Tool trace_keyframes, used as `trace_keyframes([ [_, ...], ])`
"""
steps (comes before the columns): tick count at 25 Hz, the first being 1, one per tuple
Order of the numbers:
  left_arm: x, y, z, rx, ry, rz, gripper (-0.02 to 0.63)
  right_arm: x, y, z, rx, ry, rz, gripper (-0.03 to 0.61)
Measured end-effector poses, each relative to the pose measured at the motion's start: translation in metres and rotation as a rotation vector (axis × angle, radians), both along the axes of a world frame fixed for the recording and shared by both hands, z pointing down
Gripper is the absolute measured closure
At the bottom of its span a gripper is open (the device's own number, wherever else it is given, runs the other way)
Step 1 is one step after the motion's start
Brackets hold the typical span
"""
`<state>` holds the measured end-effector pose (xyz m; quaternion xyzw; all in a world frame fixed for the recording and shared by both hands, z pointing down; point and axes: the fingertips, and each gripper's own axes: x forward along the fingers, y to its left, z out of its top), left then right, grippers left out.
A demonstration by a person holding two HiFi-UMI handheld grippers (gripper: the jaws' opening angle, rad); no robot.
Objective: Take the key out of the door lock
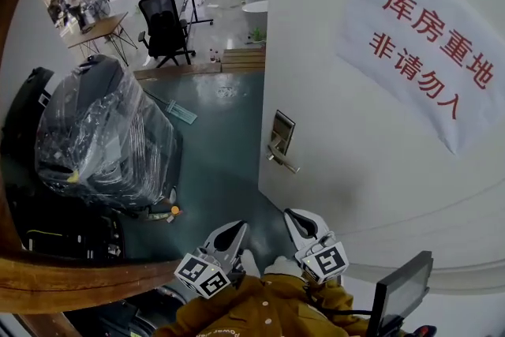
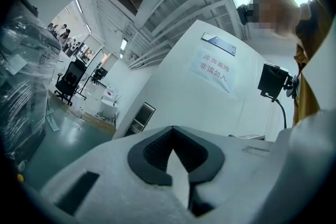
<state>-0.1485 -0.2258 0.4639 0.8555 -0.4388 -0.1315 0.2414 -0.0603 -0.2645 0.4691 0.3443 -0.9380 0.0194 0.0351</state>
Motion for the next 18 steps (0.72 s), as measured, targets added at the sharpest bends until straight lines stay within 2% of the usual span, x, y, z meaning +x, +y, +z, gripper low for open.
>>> trace_keyframes([
  [7, 0.016, -0.035, -0.005, 0.011, 0.020, 0.029, 0.614, 0.010, -0.037, -0.006, 0.028, 0.011, 0.031, 0.572],
  [10, 0.018, -0.044, -0.008, 0.022, 0.025, 0.031, 0.614, 0.011, -0.054, -0.007, 0.071, 0.072, 0.059, 0.571],
  [11, 0.018, -0.047, -0.007, 0.019, 0.030, 0.031, 0.614, 0.012, -0.060, -0.003, 0.086, 0.115, 0.067, 0.540],
  [12, 0.018, -0.049, -0.005, 0.015, 0.037, 0.030, 0.614, 0.012, -0.066, 0.004, 0.091, 0.163, 0.075, 0.459],
  [13, 0.019, -0.052, -0.004, 0.012, 0.041, 0.029, 0.614, 0.013, -0.072, 0.012, 0.090, 0.205, 0.085, 0.424],
  [18, 0.020, -0.059, -0.005, 0.011, 0.038, 0.032, 0.614, 0.019, -0.116, 0.050, 0.060, 0.294, 0.145, 0.362],
])
